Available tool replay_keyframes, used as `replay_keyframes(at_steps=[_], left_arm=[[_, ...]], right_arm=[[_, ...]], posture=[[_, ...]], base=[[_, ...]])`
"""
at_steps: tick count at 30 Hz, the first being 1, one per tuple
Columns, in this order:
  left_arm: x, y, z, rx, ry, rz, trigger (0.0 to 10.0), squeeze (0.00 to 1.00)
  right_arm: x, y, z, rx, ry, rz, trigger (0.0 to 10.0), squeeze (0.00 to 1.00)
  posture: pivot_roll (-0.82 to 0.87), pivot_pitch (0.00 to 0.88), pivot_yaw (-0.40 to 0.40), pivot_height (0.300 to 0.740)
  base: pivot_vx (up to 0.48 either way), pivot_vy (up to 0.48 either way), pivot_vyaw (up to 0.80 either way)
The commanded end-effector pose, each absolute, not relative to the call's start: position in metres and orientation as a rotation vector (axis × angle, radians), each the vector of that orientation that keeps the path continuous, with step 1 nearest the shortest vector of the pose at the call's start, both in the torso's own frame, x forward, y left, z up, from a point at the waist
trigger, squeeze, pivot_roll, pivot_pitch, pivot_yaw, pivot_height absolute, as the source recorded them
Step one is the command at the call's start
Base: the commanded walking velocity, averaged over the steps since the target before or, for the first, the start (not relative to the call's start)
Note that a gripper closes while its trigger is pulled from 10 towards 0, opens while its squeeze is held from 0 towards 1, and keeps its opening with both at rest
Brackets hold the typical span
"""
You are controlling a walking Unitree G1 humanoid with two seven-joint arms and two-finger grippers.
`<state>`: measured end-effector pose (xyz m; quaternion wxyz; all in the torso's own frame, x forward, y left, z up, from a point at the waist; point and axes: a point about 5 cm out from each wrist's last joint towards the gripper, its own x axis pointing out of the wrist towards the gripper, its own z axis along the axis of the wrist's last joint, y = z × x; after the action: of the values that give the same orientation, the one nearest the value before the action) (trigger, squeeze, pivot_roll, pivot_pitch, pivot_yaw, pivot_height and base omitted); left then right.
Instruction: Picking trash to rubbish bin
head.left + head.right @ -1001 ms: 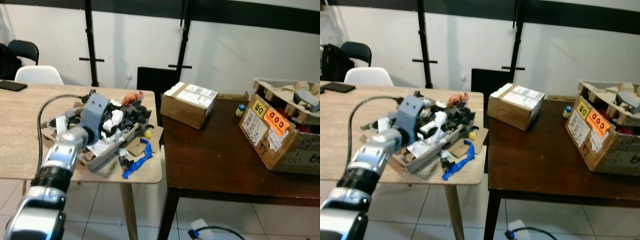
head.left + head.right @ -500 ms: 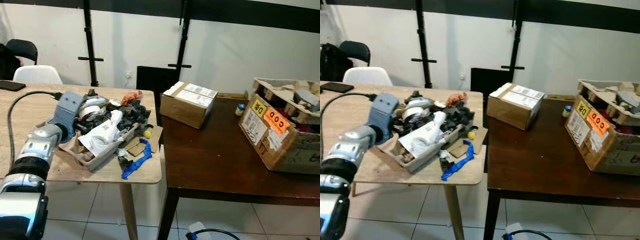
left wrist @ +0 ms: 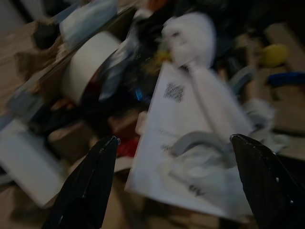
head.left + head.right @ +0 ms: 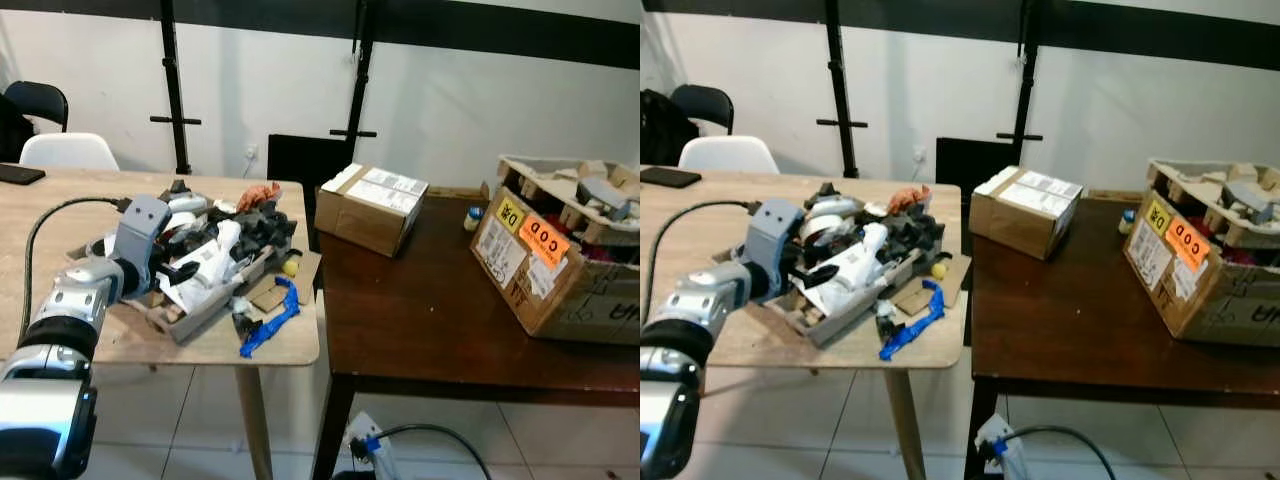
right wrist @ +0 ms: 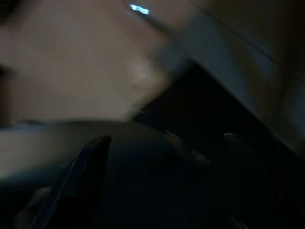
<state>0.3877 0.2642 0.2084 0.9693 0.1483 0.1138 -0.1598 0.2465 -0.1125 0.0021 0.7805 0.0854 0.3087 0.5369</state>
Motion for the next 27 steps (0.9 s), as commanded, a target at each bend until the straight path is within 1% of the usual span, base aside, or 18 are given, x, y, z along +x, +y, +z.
replay_keyframes(at_steps=[1,5,8,10,13,14,15,17,20,27], left_arm=[[0.389,0.267,0.214,0.327,0.225,-0.299,10.0,0.00],[0.391,0.265,0.213,0.330,0.225,-0.293,10.0,0.00],[0.391,0.265,0.213,0.336,0.231,-0.287,10.0,0.00],[0.391,0.265,0.213,0.330,0.227,-0.285,10.0,0.00],[0.392,0.264,0.212,0.308,0.224,-0.280,10.0,0.00],[0.392,0.264,0.212,0.308,0.224,-0.280,10.0,0.00],[0.392,0.264,0.211,0.310,0.228,-0.279,10.0,0.00],[0.392,0.263,0.209,0.319,0.239,-0.281,10.0,0.00],[0.392,0.261,0.207,0.321,0.244,-0.286,10.0,0.00],[0.393,0.256,0.209,0.330,0.228,-0.319,10.0,0.00]], right_arm=[[0.259,-0.099,0.035,0.262,0.558,1.301,10.0,0.00],[0.282,-0.081,0.096,0.355,0.348,1.428,10.0,0.00],[0.298,-0.075,0.117,0.328,0.250,1.408,10.0,0.00],[0.310,-0.074,0.127,0.291,0.182,1.345,10.0,0.00],[0.335,-0.072,0.147,0.286,0.088,1.154,10.0,0.00],[0.335,-0.072,0.147,0.286,0.088,1.154,10.0,0.00],[0.342,-0.073,0.152,0.285,0.074,1.097,10.0,0.00],[0.348,-0.073,0.158,0.267,0.074,1.042,10.0,0.00],[0.355,-0.072,0.163,0.175,0.093,0.979,10.0,0.00],[0.372,-0.075,0.167,0.068,0.071,0.835,10.0,0.00]], posture=[[0.09,0.000,-0.038,0.740],[0.10,0.000,-0.043,0.740],[0.10,0.000,-0.044,0.740],[0.10,0.000,-0.046,0.740],[0.10,0.000,-0.047,0.740],[0.10,0.000,-0.047,0.740],[0.10,0.000,-0.047,0.740],[0.10,0.000,-0.046,0.740],[0.10,0.000,-0.047,0.740],[0.10,0.007,-0.043,0.740]], base=[[0.000,0.000,0.00],[0.000,0.000,0.00],[0.000,0.000,0.00],[0.000,0.000,0.00],[0.000,0.000,0.00],[0.000,0.000,0.00],[0.000,0.000,0.00],[0.000,0.000,0.00],[0.000,0.000,0.00],[0.000,0.000,0.00]])
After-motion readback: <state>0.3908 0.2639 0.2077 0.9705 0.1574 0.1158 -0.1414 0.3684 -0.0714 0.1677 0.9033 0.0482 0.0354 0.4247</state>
